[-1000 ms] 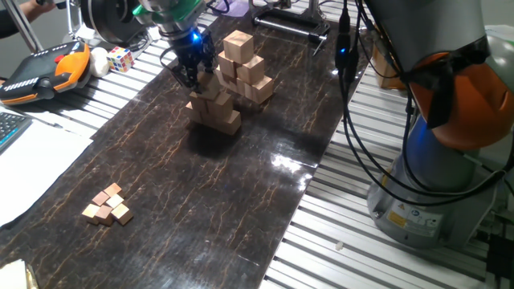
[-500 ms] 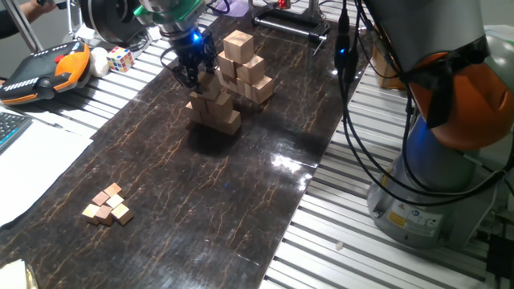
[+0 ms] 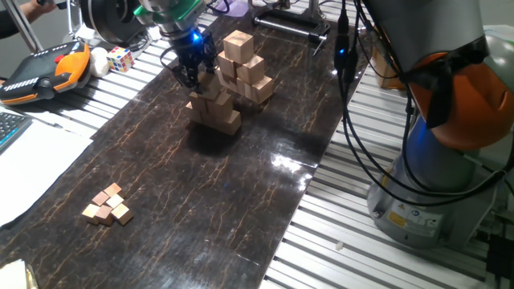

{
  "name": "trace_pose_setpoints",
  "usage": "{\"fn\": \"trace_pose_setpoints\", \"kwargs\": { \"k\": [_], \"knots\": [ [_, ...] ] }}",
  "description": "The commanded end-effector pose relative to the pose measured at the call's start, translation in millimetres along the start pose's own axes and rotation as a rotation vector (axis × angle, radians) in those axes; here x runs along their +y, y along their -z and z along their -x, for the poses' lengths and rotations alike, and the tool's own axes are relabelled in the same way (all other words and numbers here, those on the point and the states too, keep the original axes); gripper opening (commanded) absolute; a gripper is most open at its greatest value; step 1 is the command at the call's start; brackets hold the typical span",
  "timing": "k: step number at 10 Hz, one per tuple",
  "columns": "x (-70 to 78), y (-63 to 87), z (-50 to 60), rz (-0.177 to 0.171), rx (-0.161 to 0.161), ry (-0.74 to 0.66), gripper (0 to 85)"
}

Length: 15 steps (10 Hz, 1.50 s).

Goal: Stack the blocks into a pyramid shape

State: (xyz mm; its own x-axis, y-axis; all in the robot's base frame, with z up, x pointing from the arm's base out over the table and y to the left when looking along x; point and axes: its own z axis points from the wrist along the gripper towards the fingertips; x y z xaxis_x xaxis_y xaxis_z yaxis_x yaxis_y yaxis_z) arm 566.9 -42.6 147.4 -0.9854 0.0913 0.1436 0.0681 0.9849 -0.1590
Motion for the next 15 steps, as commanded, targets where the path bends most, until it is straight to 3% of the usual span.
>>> {"fn": "trace_pose_setpoints", "kwargs": {
  "k": [1, 6, 10, 12, 15],
  "knots": [
    [0.1, 0.2, 0.2, -0.007, -0.003, -0.001, 59.7],
    [-2.1, 3.0, 1.8, -0.021, -0.005, 0.006, 68.7],
    [-3.2, 26.7, 12.3, -0.027, 0.017, 0.013, 68.3],
    [12.4, 45.9, 19.3, -0.030, 0.017, -0.005, 65.3],
    [38.2, 66.7, 25.1, 0.000, 0.001, -0.018, 44.7]
  ]
}}
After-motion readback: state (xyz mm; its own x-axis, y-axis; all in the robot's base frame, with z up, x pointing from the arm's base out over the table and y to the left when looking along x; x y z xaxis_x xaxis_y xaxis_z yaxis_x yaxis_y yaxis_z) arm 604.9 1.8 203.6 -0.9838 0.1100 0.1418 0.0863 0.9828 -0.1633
